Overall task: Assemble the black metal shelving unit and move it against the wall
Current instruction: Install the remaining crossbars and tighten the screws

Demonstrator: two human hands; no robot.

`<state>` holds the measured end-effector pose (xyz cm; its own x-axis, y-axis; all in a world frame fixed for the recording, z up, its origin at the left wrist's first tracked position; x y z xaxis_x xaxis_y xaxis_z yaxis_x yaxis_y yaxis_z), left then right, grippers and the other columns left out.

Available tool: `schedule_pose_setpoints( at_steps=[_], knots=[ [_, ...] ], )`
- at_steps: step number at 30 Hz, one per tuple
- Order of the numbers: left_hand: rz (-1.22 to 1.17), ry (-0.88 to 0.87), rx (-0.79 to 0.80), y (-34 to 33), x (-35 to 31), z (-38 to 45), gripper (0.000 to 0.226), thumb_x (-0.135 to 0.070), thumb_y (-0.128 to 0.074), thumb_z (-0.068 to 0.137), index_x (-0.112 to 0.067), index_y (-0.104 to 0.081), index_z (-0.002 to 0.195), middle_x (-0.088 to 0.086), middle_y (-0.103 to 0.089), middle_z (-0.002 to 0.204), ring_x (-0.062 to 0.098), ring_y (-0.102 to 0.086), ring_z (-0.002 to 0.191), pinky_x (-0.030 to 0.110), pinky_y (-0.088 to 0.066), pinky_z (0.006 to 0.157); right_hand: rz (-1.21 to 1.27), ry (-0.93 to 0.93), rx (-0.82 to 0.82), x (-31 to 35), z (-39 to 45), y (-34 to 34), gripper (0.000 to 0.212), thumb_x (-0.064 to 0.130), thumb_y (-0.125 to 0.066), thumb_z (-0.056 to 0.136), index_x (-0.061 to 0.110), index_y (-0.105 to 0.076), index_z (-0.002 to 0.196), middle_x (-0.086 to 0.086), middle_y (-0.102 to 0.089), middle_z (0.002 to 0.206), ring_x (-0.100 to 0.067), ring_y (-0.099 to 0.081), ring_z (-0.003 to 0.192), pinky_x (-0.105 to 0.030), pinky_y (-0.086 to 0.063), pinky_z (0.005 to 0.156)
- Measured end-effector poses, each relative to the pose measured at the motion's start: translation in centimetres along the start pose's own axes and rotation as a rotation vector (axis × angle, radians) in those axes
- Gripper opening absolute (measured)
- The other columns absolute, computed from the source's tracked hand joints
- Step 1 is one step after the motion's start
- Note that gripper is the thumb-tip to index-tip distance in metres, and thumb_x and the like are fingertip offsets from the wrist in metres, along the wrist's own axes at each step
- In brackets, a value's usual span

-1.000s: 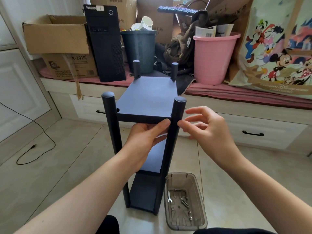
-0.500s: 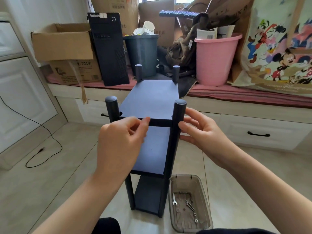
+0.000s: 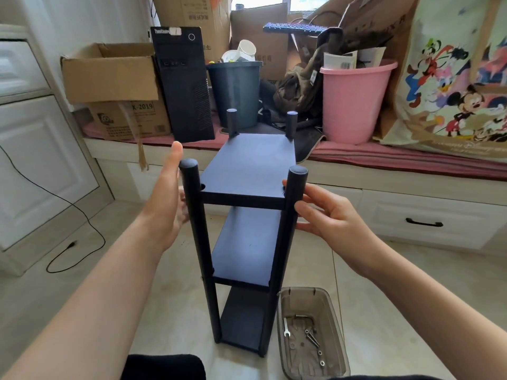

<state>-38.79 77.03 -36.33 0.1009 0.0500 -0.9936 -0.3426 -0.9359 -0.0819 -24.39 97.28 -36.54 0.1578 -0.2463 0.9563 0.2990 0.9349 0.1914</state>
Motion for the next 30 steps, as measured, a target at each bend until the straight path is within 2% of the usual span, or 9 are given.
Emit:
schedule_pose_setpoints(
  at_steps=[4, 7, 9, 12, 17, 21, 25, 28, 30],
  knots=[
    [-0.021, 0.038, 0.175, -1.1, 0.4, -0.2, 0.081, -0.085, -0.028, 0.081, -0.032, -0.065, 0.129, -0.006, -0.069, 0.127, 0.016, -0.067, 0.116, 0.037, -0.044, 0.085, 0.018, 0.031, 0.018, 0.4, -0.1, -0.3, 0.036, 0.006, -0.047, 0.103, 0.03, -0.061, 0.125, -0.013, -0.068, 0.119, -0.021, -0.065, 0.113, -0.044, -0.052, 0.101],
    [0.006, -0.042, 0.09, -1.2, 0.0, -0.1, 0.077, -0.077, -0.032, 0.089, -0.017, -0.076, 0.111, 0.007, -0.069, 0.12, 0.022, -0.064, 0.105, 0.036, -0.05, 0.086, 0.018, 0.043, 0.021, 0.5, -0.1, -0.3, 0.036, 0.006, -0.046, 0.103, 0.029, -0.06, 0.126, -0.018, -0.066, 0.12, -0.024, -0.065, 0.113, -0.045, -0.052, 0.1],
    [-0.041, -0.081, 0.018, -1.1, -0.2, -0.1, 0.074, -0.07, -0.036, 0.089, -0.009, -0.078, 0.101, 0.008, -0.066, 0.11, 0.021, -0.059, 0.091, 0.032, -0.05, 0.076, 0.016, 0.053, 0.026, 0.6, -0.1, -0.5, 0.037, 0.005, -0.046, 0.103, 0.03, -0.06, 0.125, -0.019, -0.066, 0.12, -0.025, -0.065, 0.114, -0.044, -0.052, 0.1],
    [-0.054, -0.106, -0.016, -1.1, -0.1, 0.2, 0.073, -0.07, -0.036, 0.08, -0.012, -0.08, 0.091, 0.008, -0.062, 0.106, 0.021, -0.054, 0.087, 0.031, -0.047, 0.067, 0.017, 0.069, 0.035, 0.8, -0.2, -0.6, 0.037, 0.004, -0.045, 0.103, 0.031, -0.061, 0.123, -0.026, -0.062, 0.119, -0.03, -0.063, 0.114, -0.044, -0.053, 0.099],
    [-0.07, -0.118, -0.032, -1.0, 0.1, 0.4, 0.071, -0.07, -0.035, 0.08, -0.015, -0.08, 0.085, 0.009, -0.06, 0.107, 0.018, -0.054, 0.087, 0.029, -0.046, 0.068, 0.032, 0.084, 0.042, 1.1, -0.4, -0.8, 0.04, 0.001, -0.043, 0.103, 0.031, -0.062, 0.12, -0.028, -0.061, 0.119, -0.031, -0.063, 0.114, -0.04, -0.053, 0.1],
    [-0.035, -0.101, 0.021, -0.8, 0.5, 0.9, 0.075, -0.073, -0.033, 0.085, -0.016, -0.08, 0.089, 0.013, -0.066, 0.112, 0.02, -0.062, 0.092, 0.035, -0.053, 0.081, 0.03, 0.085, 0.044, 1.2, -0.4, -0.8, 0.039, 0.0, -0.042, 0.103, 0.029, -0.061, 0.122, -0.03, -0.059, 0.12, -0.034, -0.06, 0.116, -0.041, -0.052, 0.101],
    [-0.09, -0.012, 0.184, -0.6, 1.1, 1.3, 0.08, -0.078, -0.023, 0.094, -0.019, -0.071, 0.115, 0.01, -0.075, 0.107, 0.022, -0.072, 0.088, 0.041, -0.057, 0.087, 0.027, 0.083, 0.046, 1.2, -0.4, -0.9, 0.038, 0.0, -0.042, 0.103, 0.027, -0.06, 0.123, -0.03, -0.059, 0.121, -0.036, -0.059, 0.117, -0.043, -0.051, 0.101],
    [-0.157, 0.085, 0.197, -0.4, 1.4, 2.2, 0.059, -0.068, -0.037, 0.097, -0.016, -0.059, 0.115, 0.004, -0.076, 0.108, 0.023, -0.074, 0.089, 0.039, -0.063, 0.078, 0.027, 0.09, 0.051, 1.3, -0.4, -0.9, 0.038, 0.0, -0.042, 0.103, 0.028, -0.06, 0.122, -0.034, -0.056, 0.122, -0.042, -0.055, 0.118, -0.044, -0.05, 0.101],
    [-0.2, 0.212, 0.21, -0.7, 1.9, 2.8, 0.051, -0.055, -0.051, 0.098, -0.009, -0.059, 0.12, 0.009, -0.072, 0.114, 0.025, -0.072, 0.094, 0.041, -0.062, 0.083, 0.028, 0.094, 0.057, 1.3, -0.3, -0.9, 0.039, 0.0, -0.042, 0.103, 0.03, -0.06, 0.12, -0.037, -0.053, 0.121, -0.045, -0.053, 0.118, -0.044, -0.05, 0.102]
  ],
)
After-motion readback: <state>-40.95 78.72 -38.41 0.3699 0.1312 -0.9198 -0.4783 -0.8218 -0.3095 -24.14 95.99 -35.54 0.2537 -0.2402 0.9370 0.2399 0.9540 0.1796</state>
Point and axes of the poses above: each hand's wrist, its own z-axis towards the middle knuckle, its own y-axis out of the back of the hand, x = y × z, the point moved 8 cm from there along z, towards the middle knuckle
